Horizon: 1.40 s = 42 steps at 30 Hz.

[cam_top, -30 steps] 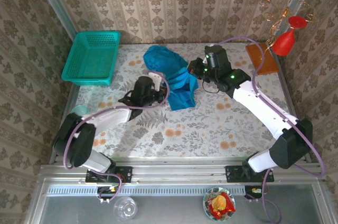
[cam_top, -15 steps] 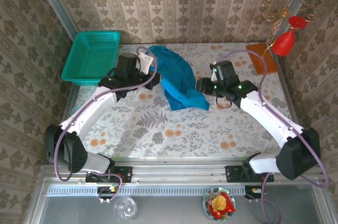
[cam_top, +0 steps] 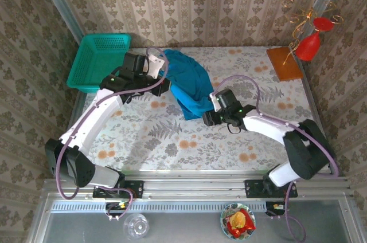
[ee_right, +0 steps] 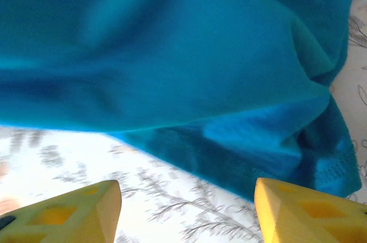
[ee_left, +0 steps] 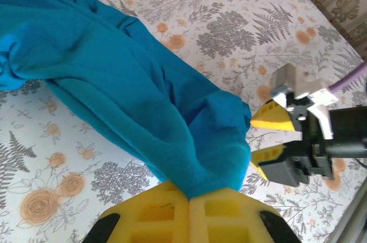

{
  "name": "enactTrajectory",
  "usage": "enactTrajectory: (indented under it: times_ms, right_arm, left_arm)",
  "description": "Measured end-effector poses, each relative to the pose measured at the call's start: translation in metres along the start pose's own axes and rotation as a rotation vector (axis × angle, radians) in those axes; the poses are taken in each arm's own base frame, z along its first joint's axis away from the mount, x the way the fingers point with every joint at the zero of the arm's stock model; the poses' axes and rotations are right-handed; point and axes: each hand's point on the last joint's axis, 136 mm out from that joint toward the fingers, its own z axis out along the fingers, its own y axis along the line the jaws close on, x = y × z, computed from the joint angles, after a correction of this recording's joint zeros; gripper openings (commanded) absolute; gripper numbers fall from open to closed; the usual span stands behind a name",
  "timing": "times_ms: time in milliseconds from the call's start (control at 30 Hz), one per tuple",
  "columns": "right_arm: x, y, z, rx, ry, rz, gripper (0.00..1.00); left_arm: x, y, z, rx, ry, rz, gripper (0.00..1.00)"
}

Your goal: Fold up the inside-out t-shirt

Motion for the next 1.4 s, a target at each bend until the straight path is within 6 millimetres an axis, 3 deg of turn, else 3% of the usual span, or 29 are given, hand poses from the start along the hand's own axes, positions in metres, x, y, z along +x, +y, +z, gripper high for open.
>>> enactTrajectory:
  times_ms: [100, 233, 300, 367, 400, 467, 633, 700, 800, 867, 967, 1033, 1100, 1200, 1300, 1400]
  right_arm:
    - [0.010, -0.016, 0.017, 0.085, 0.046, -0.002, 0.65]
    - [0.007, -0.031, 0.033, 0.161, 0.064, 0.011, 0.59]
    - [0.002, -0.034, 0.040, 0.178, 0.069, 0.029, 0.44]
    - [-0.004, -0.037, 0.044, 0.194, 0.065, 0.038, 0.20]
    - [-0.010, -0.038, 0.044, 0.201, 0.053, 0.048, 0.10]
    - [-0.023, -0.041, 0.041, 0.218, 0.024, 0.060, 0.00]
    - [-0.083, -0.055, 0.014, 0.250, -0.105, 0.113, 0.00]
    - [-0.126, -0.068, -0.013, 0.268, -0.207, 0.149, 0.00]
    - [-0.200, -0.088, -0.068, 0.284, -0.397, 0.196, 0.00]
    - [-0.254, -0.096, -0.119, 0.291, -0.544, 0.215, 0.00]
    - [-0.306, -0.094, -0.191, 0.290, -0.718, 0.209, 0.00]
    - [-0.328, -0.084, -0.241, 0.277, -0.821, 0.196, 0.00]
    - [-0.339, -0.071, -0.287, 0.258, -0.907, 0.174, 0.00]
    - [-0.339, -0.054, -0.353, 0.228, -1.022, 0.154, 0.00]
    - [-0.325, -0.044, -0.409, 0.211, -1.114, 0.140, 0.00]
    - [-0.308, -0.037, -0.450, 0.204, -1.183, 0.132, 0.00]
  left_arm:
    - [0.000, 0.011, -0.005, -0.025, -0.001, -0.019, 0.00]
    - [0.001, 0.023, -0.014, -0.052, -0.003, -0.040, 0.00]
    - [0.001, 0.025, -0.019, -0.060, -0.005, -0.043, 0.00]
    - [-0.001, 0.026, -0.022, -0.064, -0.012, -0.043, 0.00]
    - [-0.002, 0.027, -0.024, -0.068, -0.017, -0.043, 0.00]
    - [-0.005, 0.031, -0.027, -0.079, -0.027, -0.046, 0.00]
    - [-0.024, 0.050, -0.044, -0.126, -0.084, -0.061, 0.00]
    - [-0.044, 0.062, -0.055, -0.151, -0.136, -0.062, 0.00]
    - [-0.084, 0.080, -0.074, -0.171, -0.238, -0.060, 0.00]
    - [-0.114, 0.087, -0.086, -0.154, -0.315, -0.054, 0.00]
    - [-0.155, 0.090, -0.108, -0.128, -0.418, -0.032, 0.00]
    - [-0.179, 0.084, -0.130, -0.113, -0.491, -0.001, 0.00]
    - [-0.197, 0.072, -0.155, -0.098, -0.566, 0.042, 0.00]
    - [-0.213, 0.044, -0.195, -0.085, -0.669, 0.108, 0.00]
    - [-0.217, 0.008, -0.239, -0.087, -0.767, 0.181, 0.00]
    - [-0.215, -0.025, -0.277, -0.089, -0.853, 0.249, 0.00]
